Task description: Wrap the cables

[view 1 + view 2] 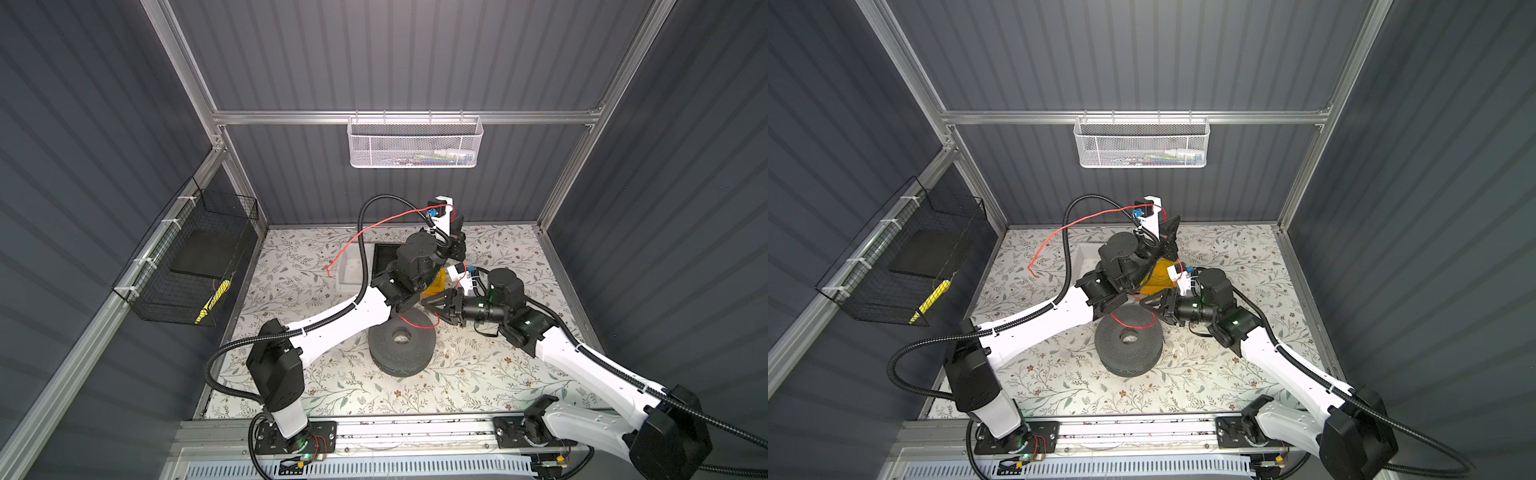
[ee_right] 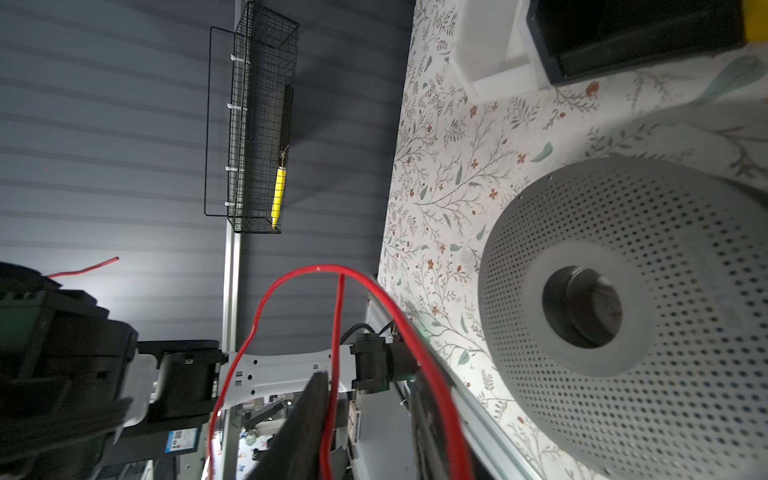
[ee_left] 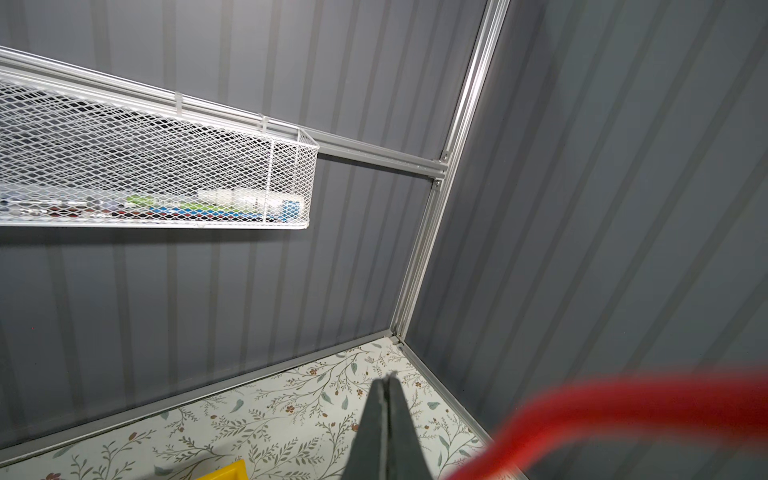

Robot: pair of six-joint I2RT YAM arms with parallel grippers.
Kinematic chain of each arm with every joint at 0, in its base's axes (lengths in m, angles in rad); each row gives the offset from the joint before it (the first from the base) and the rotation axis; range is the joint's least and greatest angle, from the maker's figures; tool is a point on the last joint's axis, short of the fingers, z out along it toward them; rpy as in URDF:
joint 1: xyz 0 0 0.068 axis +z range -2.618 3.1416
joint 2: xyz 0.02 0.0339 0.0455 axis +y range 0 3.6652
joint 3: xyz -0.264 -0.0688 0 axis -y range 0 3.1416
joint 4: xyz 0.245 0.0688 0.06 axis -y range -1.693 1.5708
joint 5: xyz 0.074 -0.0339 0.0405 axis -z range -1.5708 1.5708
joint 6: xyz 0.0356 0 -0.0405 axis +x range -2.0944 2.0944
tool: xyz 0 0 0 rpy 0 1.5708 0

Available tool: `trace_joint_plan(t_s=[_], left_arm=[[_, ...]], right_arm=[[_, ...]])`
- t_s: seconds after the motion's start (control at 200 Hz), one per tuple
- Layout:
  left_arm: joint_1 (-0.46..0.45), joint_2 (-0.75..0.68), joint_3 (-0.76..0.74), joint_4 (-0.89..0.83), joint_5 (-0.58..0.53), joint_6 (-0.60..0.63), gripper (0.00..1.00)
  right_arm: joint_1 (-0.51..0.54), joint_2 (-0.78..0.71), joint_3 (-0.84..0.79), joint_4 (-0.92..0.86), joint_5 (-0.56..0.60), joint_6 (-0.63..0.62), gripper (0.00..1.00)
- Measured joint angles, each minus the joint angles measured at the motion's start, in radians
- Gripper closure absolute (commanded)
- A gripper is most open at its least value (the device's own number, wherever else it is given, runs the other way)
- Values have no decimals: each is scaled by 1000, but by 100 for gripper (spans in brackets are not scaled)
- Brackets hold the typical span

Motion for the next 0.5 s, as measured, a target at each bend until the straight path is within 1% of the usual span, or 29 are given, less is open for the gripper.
trace_joint_plan(t_s=[0.13, 0.25, 0.36, 0.43, 0.5], left_arm=[[0, 0, 0, 0, 0, 0, 100], [0, 0, -1, 0, -2, 0, 100], [0, 0, -8, -2, -9, 1, 100], [2, -5, -10, -9, -18, 2, 100], [10, -22, -17, -29, -34, 2, 100]], right_arm=[[6, 14, 2, 10, 6, 4, 86], [6, 0, 0, -2, 18, -2, 95], [6, -66, -23, -50, 46, -23, 100], [-3, -122, -47, -89, 66, -33, 100], [-35, -191, -84, -134, 88, -48, 100]])
